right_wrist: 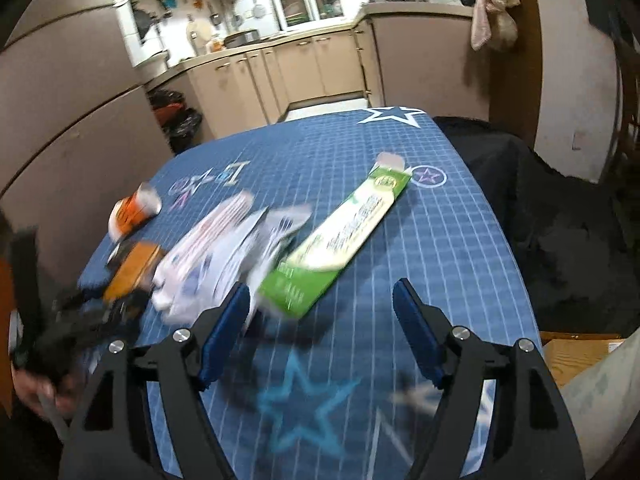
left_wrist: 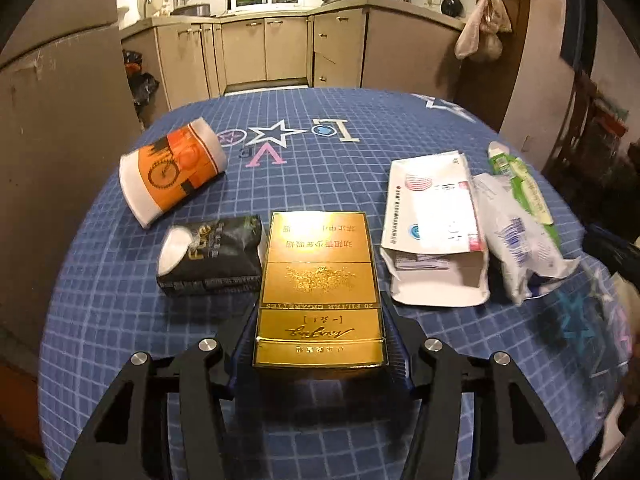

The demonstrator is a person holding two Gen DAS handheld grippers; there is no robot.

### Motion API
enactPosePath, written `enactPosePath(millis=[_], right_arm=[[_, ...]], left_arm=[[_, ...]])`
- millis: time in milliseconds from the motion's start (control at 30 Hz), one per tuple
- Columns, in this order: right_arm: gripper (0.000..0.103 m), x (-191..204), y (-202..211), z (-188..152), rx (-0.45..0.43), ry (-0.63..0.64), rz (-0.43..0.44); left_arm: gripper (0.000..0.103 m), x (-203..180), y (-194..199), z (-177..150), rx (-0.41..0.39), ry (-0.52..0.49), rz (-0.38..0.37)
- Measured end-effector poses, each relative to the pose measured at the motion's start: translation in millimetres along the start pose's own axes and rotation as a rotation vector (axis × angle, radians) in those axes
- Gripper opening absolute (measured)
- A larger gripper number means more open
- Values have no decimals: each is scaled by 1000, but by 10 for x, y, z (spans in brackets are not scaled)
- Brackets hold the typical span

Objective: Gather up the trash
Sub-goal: 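Grasp the gold cigarette pack with the left tool while the right tool grasps the green toothpaste box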

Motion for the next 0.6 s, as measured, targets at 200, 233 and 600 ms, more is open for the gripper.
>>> enactPosePath(millis=[200, 233, 600], right_arm=[[70, -59, -347, 285, 36, -88, -32], [69, -42, -427, 303, 55, -95, -33], [52, -162, -379, 87, 127, 112, -196]], left_arm=[[57, 2, 101, -105, -22, 23, 6], [57, -1, 102, -105, -25, 21, 8], [57, 8, 91, -126, -26, 18, 5]])
Point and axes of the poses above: each gripper's, at about its wrist camera, not at the fingertips, and y roughly against the way its jaws point, x to its left, z to its top, the point moved 7 cm from there along -y, roughly the way its jaws point, and after that the axes turned 2 degrees about -y, right-handed, at the moved point
